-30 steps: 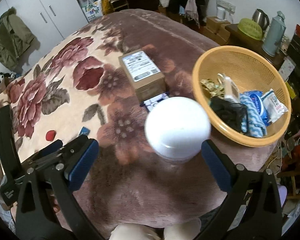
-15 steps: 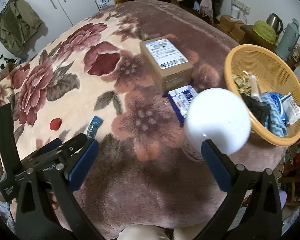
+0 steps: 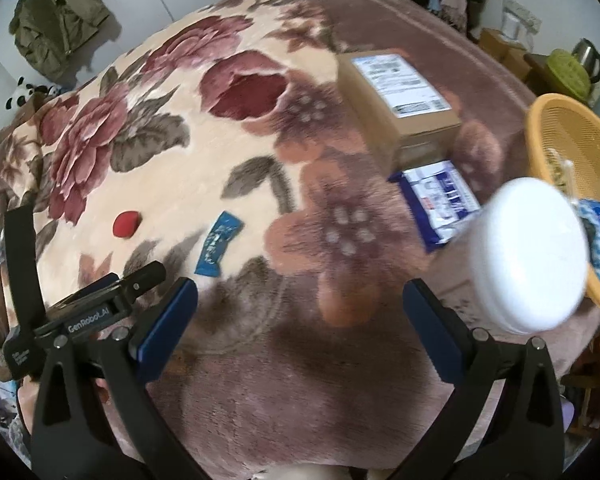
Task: Organize soft objects
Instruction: 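Grasp the red sponge with the left tool while the right tool grasps the blue packet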
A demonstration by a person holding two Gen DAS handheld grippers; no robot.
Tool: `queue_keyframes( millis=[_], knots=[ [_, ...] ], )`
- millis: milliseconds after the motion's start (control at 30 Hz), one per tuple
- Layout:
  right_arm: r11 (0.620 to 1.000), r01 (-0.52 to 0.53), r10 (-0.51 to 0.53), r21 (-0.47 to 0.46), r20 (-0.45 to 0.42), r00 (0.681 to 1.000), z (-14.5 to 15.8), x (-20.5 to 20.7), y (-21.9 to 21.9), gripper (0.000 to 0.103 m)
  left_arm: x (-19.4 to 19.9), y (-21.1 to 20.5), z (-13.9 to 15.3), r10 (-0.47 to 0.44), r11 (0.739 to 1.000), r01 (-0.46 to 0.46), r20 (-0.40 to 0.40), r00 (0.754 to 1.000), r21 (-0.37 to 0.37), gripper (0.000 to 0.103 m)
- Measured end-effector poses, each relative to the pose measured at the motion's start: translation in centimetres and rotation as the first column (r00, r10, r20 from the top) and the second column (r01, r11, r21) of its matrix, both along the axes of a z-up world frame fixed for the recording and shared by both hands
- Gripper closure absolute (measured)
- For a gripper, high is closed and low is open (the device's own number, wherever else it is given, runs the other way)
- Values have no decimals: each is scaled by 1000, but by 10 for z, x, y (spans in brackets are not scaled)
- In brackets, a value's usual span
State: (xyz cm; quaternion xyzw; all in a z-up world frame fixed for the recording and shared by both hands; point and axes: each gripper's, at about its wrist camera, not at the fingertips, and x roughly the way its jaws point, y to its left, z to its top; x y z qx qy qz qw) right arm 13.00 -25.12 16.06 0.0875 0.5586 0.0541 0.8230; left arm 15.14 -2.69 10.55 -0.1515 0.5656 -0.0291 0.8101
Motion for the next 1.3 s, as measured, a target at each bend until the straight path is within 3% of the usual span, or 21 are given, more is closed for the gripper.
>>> queue_keyframes(
  millis=[400,533,867,933,1000,1167,1300],
  knots=[
    [990,-37,48,134,-80,996,-54,19,38,2,11,59,-26,121,993,-120,-36,992,20,1],
    [981,-26,51,191,-127,991,-73,32,52,21,15,75,-31,161,987,-160,-38,986,25,1],
    [967,21,37,255,-221,975,-116,68,83,50,32,114,-31,237,971,-237,-11,971,29,1],
    [971,31,30,239,-246,969,-126,73,86,66,39,120,-32,246,969,-246,-7,969,31,1],
    [977,26,28,211,-247,969,-128,74,84,75,47,125,-36,263,965,-263,-7,965,17,1],
    [980,-22,64,197,-207,976,-120,61,73,79,63,128,-47,299,954,-299,-25,954,-13,5],
    [981,-39,78,192,-198,977,-116,55,67,79,75,123,-55,310,950,-311,-40,950,-8,15]
  ],
)
